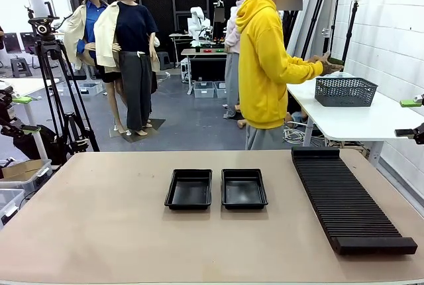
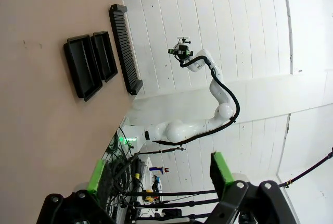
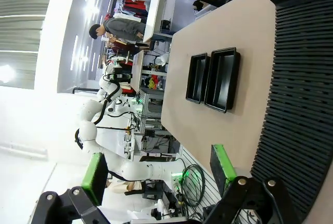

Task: Inspect and transfer BCBs to ESD trays.
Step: Pick up the Blank PCB from the PCB Rack and place it in the left ESD tray.

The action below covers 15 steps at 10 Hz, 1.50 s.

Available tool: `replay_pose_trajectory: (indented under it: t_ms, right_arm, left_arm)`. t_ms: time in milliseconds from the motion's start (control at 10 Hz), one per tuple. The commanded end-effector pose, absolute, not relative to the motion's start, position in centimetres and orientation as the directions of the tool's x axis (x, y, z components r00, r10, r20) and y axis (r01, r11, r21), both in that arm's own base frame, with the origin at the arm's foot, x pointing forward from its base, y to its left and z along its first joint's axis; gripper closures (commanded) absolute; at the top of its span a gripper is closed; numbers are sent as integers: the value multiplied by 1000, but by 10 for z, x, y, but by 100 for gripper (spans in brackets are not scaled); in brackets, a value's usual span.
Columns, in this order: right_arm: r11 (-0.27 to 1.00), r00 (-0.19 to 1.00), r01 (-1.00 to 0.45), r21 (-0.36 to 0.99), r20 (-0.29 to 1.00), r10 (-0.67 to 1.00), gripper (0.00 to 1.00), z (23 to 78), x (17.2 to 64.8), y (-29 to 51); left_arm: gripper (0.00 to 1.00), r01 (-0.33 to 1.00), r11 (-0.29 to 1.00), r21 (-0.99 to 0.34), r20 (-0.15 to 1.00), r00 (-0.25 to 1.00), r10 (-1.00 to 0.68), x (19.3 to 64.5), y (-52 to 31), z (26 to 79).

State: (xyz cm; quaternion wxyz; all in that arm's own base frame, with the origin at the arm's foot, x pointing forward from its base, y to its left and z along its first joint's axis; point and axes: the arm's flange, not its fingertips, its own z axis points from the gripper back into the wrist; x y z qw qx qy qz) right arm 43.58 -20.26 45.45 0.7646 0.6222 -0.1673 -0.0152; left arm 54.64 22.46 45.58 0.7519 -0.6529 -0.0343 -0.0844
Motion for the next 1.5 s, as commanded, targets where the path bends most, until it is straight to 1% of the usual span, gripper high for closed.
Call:
replay_pose_trajectory:
  t_ms: [0, 1400]
  right_arm:
    - [225, 944, -183, 957, 235, -231, 0, 454, 436, -202]
    - [225, 944, -183, 957, 235, -231, 0, 454, 436, -202]
  left_arm:
    - [0, 168, 132, -977, 159, 984, -73, 547, 225, 457]
    - [0, 168, 132, -977, 159, 984, -73, 547, 225, 457]
